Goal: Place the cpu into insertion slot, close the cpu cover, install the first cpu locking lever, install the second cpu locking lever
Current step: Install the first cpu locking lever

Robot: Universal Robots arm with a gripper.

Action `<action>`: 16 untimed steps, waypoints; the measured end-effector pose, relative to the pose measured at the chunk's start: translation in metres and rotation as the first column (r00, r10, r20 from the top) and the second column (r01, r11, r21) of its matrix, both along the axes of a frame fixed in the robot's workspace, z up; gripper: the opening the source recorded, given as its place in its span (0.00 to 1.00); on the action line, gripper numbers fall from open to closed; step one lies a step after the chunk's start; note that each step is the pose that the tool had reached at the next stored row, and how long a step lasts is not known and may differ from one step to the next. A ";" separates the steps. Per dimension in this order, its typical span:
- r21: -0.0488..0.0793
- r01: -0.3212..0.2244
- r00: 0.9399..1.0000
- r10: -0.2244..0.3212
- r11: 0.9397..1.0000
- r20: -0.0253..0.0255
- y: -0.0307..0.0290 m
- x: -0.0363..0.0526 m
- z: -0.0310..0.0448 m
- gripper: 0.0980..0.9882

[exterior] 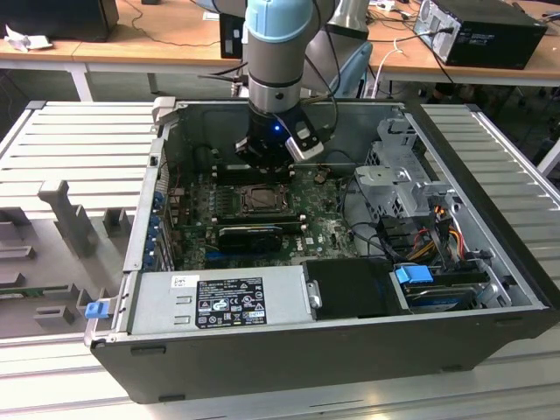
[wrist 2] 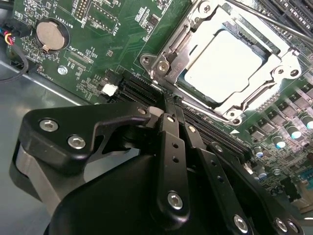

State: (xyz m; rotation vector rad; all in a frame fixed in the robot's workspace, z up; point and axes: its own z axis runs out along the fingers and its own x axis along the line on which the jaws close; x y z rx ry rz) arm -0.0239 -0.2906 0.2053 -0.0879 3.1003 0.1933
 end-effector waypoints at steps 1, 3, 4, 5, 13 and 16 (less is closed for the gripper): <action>0.000 0.000 1.000 0.000 1.000 0.000 -0.0001 0.0000 -0.0004 0.01; 0.000 0.000 1.000 0.000 1.000 0.000 -0.0001 0.0000 -0.0010 0.01; -0.001 0.000 1.000 0.000 1.000 0.000 -0.0001 0.0000 -0.0013 0.01; -0.002 0.000 1.000 0.000 1.000 0.000 -0.0001 0.0000 -0.0015 0.01; -0.010 0.001 1.000 -0.001 1.000 0.000 0.0000 0.0000 -0.0021 0.01; -0.020 0.002 1.000 -0.002 1.000 0.000 -0.0001 0.0003 -0.0022 0.01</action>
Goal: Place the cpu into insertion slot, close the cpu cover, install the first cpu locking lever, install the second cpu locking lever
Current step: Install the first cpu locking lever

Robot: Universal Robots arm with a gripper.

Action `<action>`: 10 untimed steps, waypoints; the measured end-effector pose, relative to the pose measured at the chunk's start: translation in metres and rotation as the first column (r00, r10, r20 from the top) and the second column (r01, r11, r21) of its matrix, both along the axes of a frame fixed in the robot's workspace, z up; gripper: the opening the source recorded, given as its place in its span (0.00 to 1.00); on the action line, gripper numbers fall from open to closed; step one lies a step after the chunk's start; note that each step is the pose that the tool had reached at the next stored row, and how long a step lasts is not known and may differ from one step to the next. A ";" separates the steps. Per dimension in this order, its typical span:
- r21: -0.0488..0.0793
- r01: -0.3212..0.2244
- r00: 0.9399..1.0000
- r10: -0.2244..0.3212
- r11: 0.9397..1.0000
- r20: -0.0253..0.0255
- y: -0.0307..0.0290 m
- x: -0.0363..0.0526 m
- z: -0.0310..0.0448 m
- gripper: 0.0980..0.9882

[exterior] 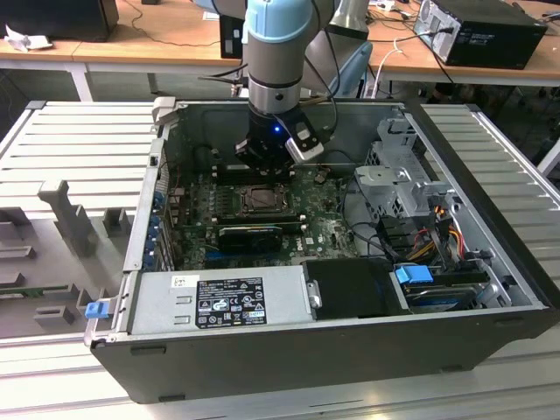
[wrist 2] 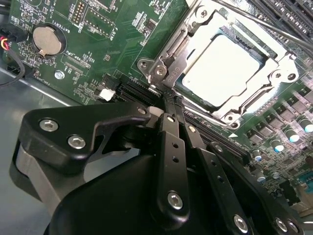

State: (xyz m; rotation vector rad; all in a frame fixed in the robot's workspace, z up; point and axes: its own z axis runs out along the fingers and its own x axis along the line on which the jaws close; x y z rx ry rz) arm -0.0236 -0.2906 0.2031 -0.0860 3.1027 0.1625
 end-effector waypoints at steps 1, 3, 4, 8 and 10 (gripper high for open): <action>0.000 0.000 1.000 0.000 1.000 0.000 0.0000 0.0000 0.0000 0.01; 0.000 0.000 1.000 0.000 1.000 0.000 0.0000 0.0001 0.0004 0.01; 0.000 0.000 1.000 0.000 1.000 0.000 0.0000 0.0001 0.0009 0.01; 0.000 0.000 1.000 0.000 1.000 0.000 0.0000 0.0001 0.0023 0.01; -0.001 0.000 1.000 0.000 1.000 0.000 0.0000 0.0002 0.0022 0.01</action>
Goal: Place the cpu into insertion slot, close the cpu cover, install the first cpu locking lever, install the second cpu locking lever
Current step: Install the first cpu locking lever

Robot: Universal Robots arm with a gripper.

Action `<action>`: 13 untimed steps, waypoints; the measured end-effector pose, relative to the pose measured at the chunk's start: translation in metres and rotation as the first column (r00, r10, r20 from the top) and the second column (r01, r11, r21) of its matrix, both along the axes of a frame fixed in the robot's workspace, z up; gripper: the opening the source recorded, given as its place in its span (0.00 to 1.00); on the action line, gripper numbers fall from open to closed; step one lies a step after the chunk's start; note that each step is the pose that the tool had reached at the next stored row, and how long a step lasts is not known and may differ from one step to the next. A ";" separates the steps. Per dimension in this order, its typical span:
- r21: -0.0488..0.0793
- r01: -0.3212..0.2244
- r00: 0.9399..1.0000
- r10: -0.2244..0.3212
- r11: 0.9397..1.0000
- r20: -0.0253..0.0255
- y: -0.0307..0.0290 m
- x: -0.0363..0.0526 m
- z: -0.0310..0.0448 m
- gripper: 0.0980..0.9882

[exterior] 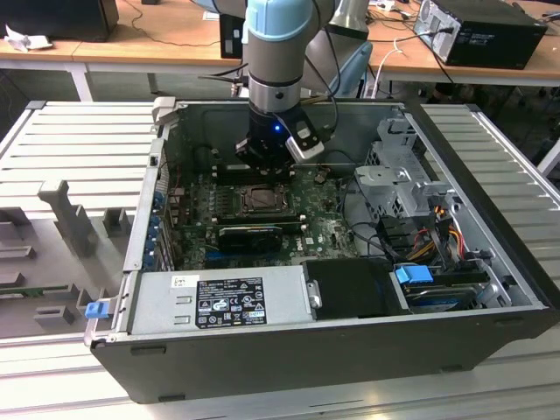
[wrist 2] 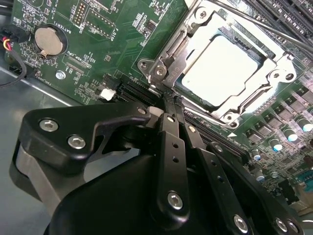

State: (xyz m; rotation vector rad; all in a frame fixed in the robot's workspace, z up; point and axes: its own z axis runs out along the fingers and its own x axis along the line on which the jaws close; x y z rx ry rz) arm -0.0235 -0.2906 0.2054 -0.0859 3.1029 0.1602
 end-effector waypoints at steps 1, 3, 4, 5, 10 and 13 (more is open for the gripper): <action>-0.001 0.000 1.000 0.000 1.000 0.000 0.0000 0.0001 -0.0002 0.01; -0.001 0.000 1.000 0.000 1.000 0.000 0.0000 0.0002 -0.0008 0.01; -0.002 0.000 1.000 0.000 1.000 0.000 0.0000 0.0003 -0.0009 0.01; -0.002 0.000 1.000 0.000 1.000 0.000 0.0000 0.0003 -0.0012 0.01; -0.015 0.000 1.000 0.000 1.000 0.000 0.0000 0.0005 -0.0024 0.01; -0.027 0.000 1.000 0.000 1.000 0.000 0.0001 0.0006 -0.0034 0.01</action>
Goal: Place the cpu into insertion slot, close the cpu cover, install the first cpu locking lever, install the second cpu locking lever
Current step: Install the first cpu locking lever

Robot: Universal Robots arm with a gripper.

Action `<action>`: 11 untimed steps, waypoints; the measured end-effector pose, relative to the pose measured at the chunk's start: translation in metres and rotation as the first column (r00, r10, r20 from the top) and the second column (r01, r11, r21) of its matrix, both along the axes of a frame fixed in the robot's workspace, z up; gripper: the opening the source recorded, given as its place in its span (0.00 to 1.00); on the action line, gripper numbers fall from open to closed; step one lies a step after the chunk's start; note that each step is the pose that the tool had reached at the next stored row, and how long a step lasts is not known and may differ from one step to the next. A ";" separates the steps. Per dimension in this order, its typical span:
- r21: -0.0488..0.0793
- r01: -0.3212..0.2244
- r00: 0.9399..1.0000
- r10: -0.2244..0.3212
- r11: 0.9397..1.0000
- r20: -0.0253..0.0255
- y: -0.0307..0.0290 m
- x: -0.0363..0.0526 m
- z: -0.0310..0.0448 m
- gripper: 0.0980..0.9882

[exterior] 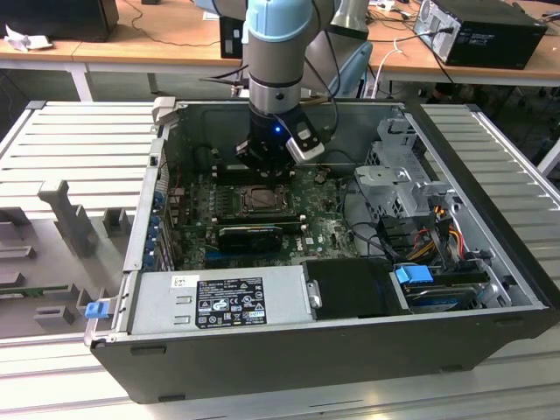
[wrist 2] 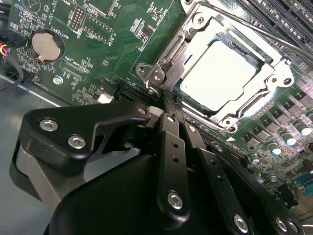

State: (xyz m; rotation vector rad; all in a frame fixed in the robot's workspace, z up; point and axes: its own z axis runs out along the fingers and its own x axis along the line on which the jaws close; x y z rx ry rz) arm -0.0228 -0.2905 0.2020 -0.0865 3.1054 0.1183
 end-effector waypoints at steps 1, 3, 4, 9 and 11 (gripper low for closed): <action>-0.002 0.000 1.000 0.000 1.000 0.000 0.0000 0.0002 -0.0004 0.01; -0.001 0.000 1.000 0.000 1.000 -0.002 -0.0001 0.0015 -0.0019 0.01; 0.005 0.000 1.000 0.000 1.000 -0.002 -0.0001 0.0019 -0.0021 0.01; 0.012 0.000 1.000 0.000 1.000 -0.002 0.0002 0.0021 0.0143 0.01; 0.012 0.000 1.000 0.000 1.000 -0.002 0.0001 0.0021 0.0168 0.01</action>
